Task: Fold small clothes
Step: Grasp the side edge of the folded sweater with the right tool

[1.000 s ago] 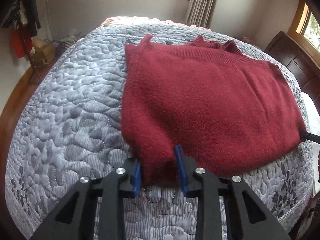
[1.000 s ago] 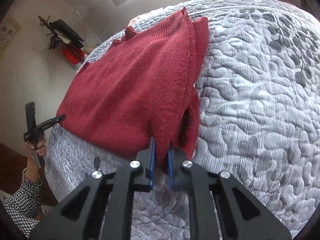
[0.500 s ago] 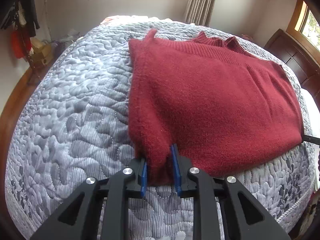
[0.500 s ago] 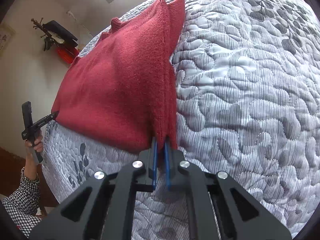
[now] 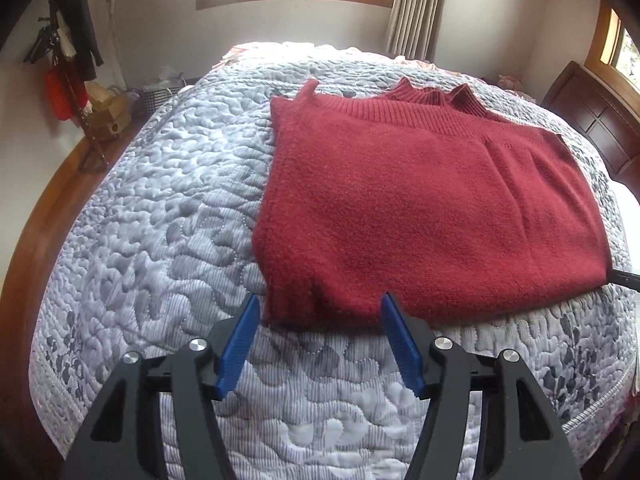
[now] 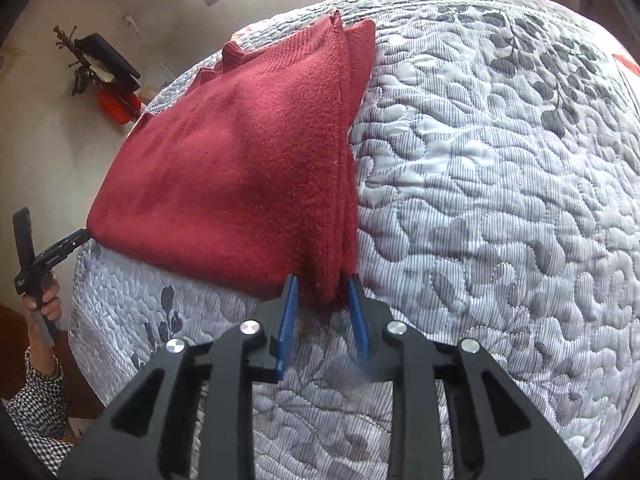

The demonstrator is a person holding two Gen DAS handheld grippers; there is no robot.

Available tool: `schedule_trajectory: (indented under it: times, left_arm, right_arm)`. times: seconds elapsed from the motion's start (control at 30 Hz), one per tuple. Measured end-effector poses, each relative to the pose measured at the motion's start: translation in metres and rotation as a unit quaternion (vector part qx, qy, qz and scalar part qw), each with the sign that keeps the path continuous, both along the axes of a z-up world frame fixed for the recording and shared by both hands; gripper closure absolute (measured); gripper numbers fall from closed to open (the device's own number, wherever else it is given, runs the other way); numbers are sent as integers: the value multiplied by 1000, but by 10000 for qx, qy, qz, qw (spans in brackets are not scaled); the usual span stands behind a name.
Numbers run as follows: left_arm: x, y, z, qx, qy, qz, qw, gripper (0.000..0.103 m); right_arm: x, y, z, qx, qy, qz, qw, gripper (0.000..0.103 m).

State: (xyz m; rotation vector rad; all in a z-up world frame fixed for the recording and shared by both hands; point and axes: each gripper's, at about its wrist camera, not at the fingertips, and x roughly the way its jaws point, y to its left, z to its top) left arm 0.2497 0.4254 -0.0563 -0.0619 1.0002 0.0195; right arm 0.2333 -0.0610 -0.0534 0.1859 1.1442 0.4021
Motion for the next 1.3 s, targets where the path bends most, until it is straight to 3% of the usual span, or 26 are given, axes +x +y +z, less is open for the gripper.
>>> schedule_trajectory:
  times: [0.03,0.17,0.33,0.53,0.6,0.77,1.3]
  left_arm:
    - [-2,-3,4,18,-59,20,10000,40]
    - [-1,-21,18,17,-274,15,9996,40]
    - [8,-48,25,218,-519,-169,9983,38]
    - [22,-69,23,98,-545,-280,9981,38]
    - [28,-73,22,104,-537,-297,9981,38]
    - [40,-78,20,141,-603,-278,9977,37]
    - [56,-88,8,311,-643,-279,9971,35]
  right_arm:
    - [0,0,5,32,-42,-39,10000,76]
    - [10,7,24,-13,-294,-184,9994,53]
    - [46,14,26,58,-346,-340,9988,49]
    - [99,25,4,-58,-6,-377,9993,47]
    - [109,31,-2,-97,58,-327,9994,63]
    - [113,33,-1,-94,-23,-210,9997,85]
    - [111,19,-18,59,36,-288,9996,85]
